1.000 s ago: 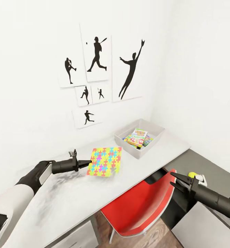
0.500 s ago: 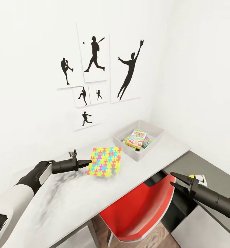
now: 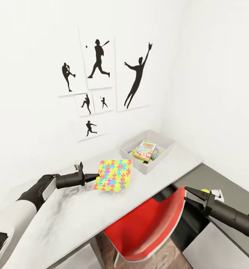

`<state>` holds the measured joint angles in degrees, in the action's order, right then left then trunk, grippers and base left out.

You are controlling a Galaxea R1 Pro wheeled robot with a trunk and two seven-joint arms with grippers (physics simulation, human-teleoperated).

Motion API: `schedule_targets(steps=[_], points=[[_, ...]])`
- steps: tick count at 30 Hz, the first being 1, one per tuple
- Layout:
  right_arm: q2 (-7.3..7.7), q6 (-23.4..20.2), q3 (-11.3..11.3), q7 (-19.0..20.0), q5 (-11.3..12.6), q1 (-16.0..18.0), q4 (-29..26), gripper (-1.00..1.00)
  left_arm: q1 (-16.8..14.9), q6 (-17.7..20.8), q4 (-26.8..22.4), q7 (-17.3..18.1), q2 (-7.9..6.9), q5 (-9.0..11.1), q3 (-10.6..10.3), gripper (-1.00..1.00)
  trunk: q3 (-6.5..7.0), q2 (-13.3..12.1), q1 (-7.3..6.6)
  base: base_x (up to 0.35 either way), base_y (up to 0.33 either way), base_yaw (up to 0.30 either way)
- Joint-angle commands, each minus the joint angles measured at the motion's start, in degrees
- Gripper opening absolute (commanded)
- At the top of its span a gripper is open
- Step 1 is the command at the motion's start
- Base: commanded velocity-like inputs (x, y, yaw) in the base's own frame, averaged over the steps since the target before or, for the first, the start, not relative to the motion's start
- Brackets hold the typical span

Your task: Put all the toys in the child's room - the three board games (two on the bed and one on the table), the two jigsaw puzzles on the table, and the tennis ball on the table - inside the toy box on the table in the child's room.

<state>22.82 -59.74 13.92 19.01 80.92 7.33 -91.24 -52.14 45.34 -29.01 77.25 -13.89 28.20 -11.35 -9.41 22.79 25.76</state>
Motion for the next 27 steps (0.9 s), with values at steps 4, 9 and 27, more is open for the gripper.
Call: schedule_targets(steps=[4, 9, 27], points=[[-0.04, -0.13, 0.06, 0.57, -0.59, 0.06, 0.01, 1.0, -0.07, 0.54, 0.01, 0.12, -0.12, 0.3, -0.27, -1.0, -0.12, 0.13, 0.02, -0.092, -0.174, 0.0], [0.01, -0.15, 0.17, 0.52, -0.59, 0.06, 0.01, 1.0, -0.07, 0.54, -0.06, 0.16, -0.14, 0.2, -0.38, -1.0, -0.12, 0.13, 0.02, -0.014, -0.048, 0.0], [-0.05, -0.16, 0.06, 0.52, -0.59, 0.06, 0.01, 1.0, -0.07, 0.54, -0.08, 0.09, -0.17, 0.19, -0.43, -1.0, -0.11, 0.13, 0.02, 0.077, -0.098, -0.002]])
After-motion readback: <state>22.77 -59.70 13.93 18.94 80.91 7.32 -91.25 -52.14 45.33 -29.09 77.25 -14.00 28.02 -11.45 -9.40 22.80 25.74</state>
